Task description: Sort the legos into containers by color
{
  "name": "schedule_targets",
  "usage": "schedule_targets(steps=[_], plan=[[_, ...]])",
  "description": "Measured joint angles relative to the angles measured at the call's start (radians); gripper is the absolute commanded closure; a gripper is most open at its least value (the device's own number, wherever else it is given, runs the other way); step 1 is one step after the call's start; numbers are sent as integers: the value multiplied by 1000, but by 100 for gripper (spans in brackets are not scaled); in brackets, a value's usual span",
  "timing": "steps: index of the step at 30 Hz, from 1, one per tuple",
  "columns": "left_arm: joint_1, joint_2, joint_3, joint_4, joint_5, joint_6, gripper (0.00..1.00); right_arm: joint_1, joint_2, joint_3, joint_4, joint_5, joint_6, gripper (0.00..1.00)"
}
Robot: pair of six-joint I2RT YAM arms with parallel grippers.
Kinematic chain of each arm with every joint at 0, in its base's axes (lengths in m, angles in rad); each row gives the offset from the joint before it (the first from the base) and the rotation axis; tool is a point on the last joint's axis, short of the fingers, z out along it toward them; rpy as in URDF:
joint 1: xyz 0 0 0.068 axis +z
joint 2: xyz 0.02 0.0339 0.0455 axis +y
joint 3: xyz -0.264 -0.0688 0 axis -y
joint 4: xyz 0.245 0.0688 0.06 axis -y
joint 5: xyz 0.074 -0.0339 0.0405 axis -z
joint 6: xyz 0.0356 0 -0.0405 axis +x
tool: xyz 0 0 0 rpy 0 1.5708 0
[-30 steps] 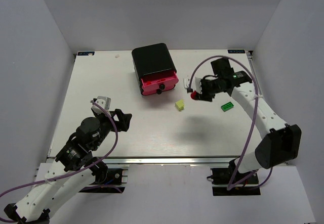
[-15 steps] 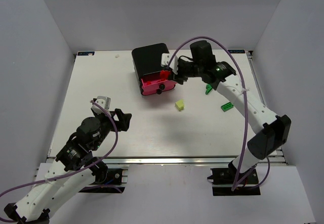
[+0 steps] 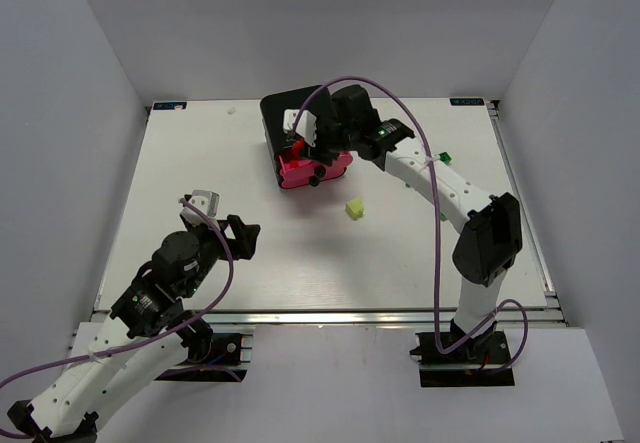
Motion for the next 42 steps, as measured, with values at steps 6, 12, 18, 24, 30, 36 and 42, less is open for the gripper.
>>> schedule_targets(steps=[6, 12, 18, 24, 30, 36, 42], plan=[[0, -1, 0, 0, 0, 0, 13, 2, 40, 32, 9, 26, 0, 62], [0, -7, 0, 0, -3, -3, 13, 6, 63, 49, 22, 39, 0, 54], [0, -8, 0, 0, -6, -3, 13, 7, 85, 50, 27, 49, 0, 50], [0, -8, 0, 0, -6, -4, 13, 7, 89, 49, 29, 56, 0, 42], [0, -8, -1, 0, -6, -6, 13, 7, 89, 49, 29, 63, -1, 37], [0, -11, -1, 0, -7, -6, 13, 7, 89, 49, 29, 71, -1, 36], [0, -13, -1, 0, -6, -6, 13, 7, 77, 23, 38, 66, 11, 40]])
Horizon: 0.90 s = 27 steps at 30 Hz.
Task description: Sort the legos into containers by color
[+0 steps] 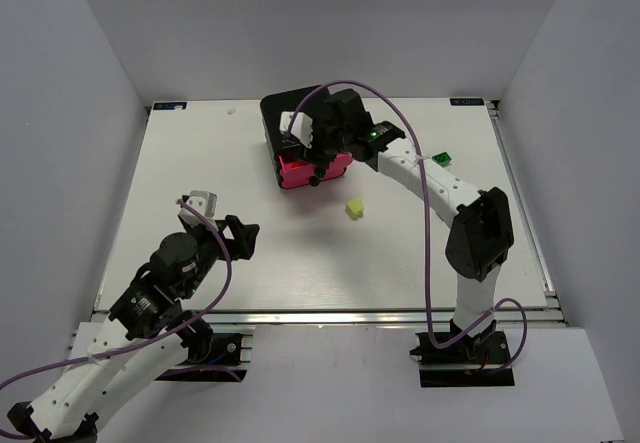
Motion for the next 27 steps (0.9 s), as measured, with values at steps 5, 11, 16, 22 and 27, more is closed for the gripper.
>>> schedule_targets(steps=[5, 11, 16, 22, 27], plan=[[0, -3, 0, 0, -1, 0, 13, -1, -65, -48, 9, -44, 55, 48], [0, -21, -1, 0, -2, -1, 13, -8, -238, -140, 72, -93, 189, 77], [0, -26, -1, 0, -4, -1, 13, -35, -356, -235, 137, -109, 327, 100], [0, -30, -2, 0, -4, -2, 13, -90, -388, -280, 152, -101, 443, 100], [0, -35, -2, 0, -5, -3, 13, -143, -388, -281, 145, -101, 496, 100]])
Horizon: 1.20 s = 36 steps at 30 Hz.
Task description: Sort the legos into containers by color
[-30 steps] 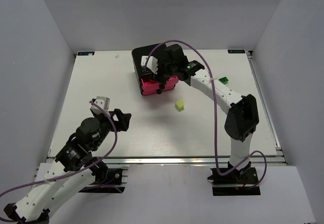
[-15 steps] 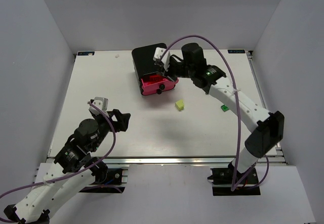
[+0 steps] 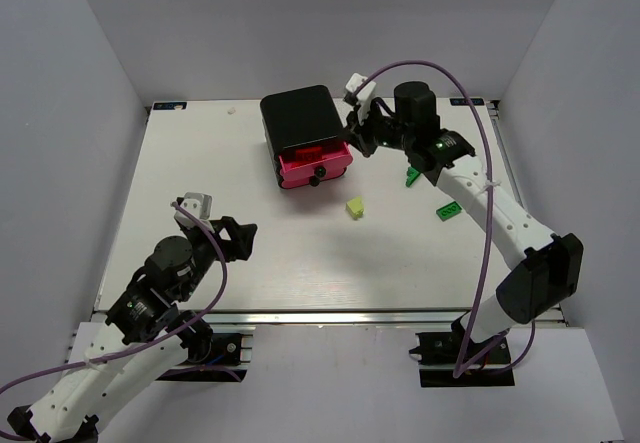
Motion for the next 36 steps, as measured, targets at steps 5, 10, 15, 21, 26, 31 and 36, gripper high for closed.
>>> schedule_targets(steps=[5, 10, 15, 21, 26, 31, 36], plan=[[0, -3, 0, 0, 0, 0, 13, -48, 4, 0, -12, -3, 29, 100], [0, -4, 0, 0, 0, 0, 13, -68, 88, 63, -31, -25, 31, 100], [0, -4, 0, 0, 0, 0, 13, -68, 251, 193, -76, -45, 16, 100], [0, -3, 0, 0, 0, 0, 13, -66, 394, 286, -145, -76, 0, 100], [0, 0, 0, 0, 0, 0, 13, -60, 431, 316, -188, -102, -11, 100], [0, 3, 0, 0, 0, 0, 13, -48, 443, 338, -212, -128, -22, 100], [0, 3, 0, 0, 1, 0, 13, -28, 467, 343, -216, -137, -31, 100]])
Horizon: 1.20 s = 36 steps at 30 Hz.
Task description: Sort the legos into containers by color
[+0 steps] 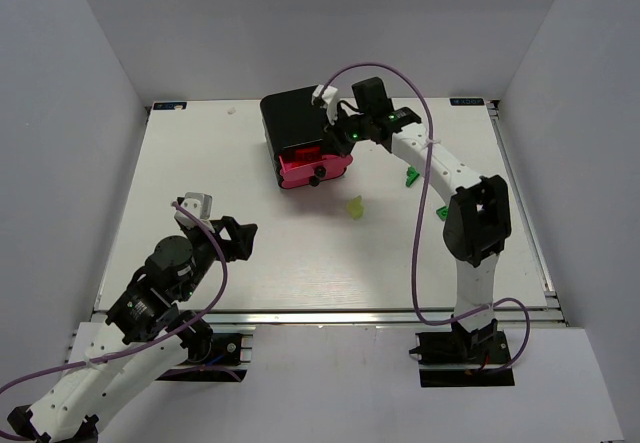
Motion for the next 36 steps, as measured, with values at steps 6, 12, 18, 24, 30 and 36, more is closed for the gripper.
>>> schedule_targets(steps=[6, 12, 18, 24, 30, 36], plan=[[0, 0, 0, 0, 0, 0, 13, 21, 31, 0, -19, 3, -3, 100], [0, 0, 0, 0, 0, 0, 13, 29, 53, 34, -21, 24, -2, 100], [0, 0, 0, 0, 0, 0, 13, 30, 64, 52, -16, 54, 2, 100], [0, -1, 0, 0, 0, 0, 13, 31, 11, -16, 16, 63, -6, 100], [0, -4, 0, 1, 2, 1, 13, 30, -202, -192, 59, 51, -31, 100], [0, -9, 0, 3, 5, 1, 13, 27, -360, -317, 85, 19, -95, 100]])
